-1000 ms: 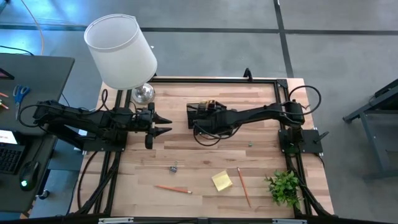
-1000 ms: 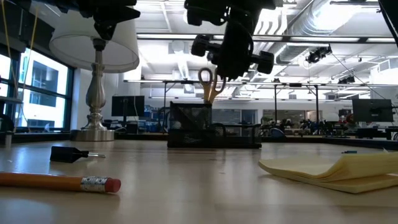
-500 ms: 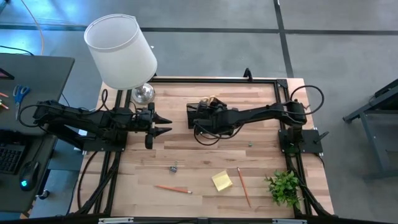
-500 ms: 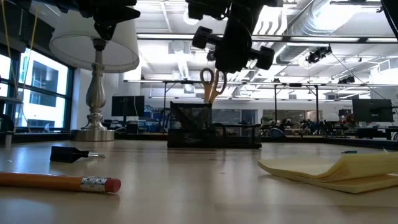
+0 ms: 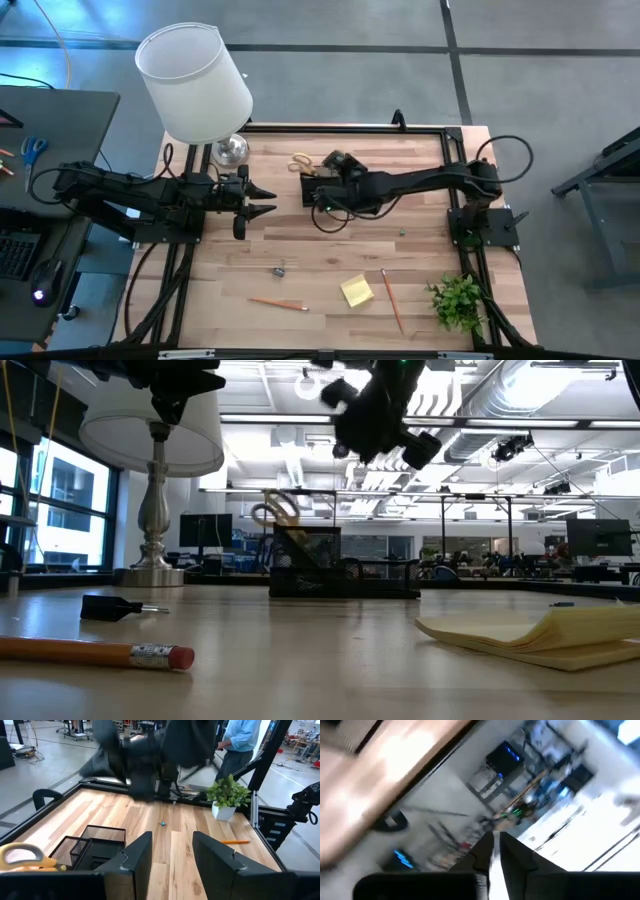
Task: Pick and place office supplies into organizer
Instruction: Put the left orange pencil into the black desk organizer
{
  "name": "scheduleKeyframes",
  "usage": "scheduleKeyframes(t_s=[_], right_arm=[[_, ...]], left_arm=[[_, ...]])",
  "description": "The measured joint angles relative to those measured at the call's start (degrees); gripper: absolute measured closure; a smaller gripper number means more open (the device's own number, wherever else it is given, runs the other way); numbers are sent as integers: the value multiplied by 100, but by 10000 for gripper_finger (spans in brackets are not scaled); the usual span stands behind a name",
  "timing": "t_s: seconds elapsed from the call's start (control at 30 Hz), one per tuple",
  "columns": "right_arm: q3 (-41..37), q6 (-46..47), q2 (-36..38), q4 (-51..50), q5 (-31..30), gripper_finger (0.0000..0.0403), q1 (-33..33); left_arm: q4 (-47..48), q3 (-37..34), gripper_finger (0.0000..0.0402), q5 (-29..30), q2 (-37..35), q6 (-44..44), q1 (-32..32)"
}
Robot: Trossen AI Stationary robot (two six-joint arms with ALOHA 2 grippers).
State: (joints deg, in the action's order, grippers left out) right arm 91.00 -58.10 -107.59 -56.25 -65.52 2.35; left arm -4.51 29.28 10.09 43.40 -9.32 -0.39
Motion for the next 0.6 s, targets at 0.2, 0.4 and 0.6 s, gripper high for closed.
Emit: scheduleKeyframes(t_s=[0.2, 0.4, 0.6], right_arm=[[0, 3008, 911, -191, 2156, 361, -131], [0, 5036, 1568, -70, 5273, 351, -533], [0, 5353, 1509, -496, 6255, 352, -580]], left_arm=[[2, 0, 270, 0, -1, 0, 0], [-5, 0, 270, 0, -2, -56, -2], [-5, 0, 270, -2, 0, -188, 0]])
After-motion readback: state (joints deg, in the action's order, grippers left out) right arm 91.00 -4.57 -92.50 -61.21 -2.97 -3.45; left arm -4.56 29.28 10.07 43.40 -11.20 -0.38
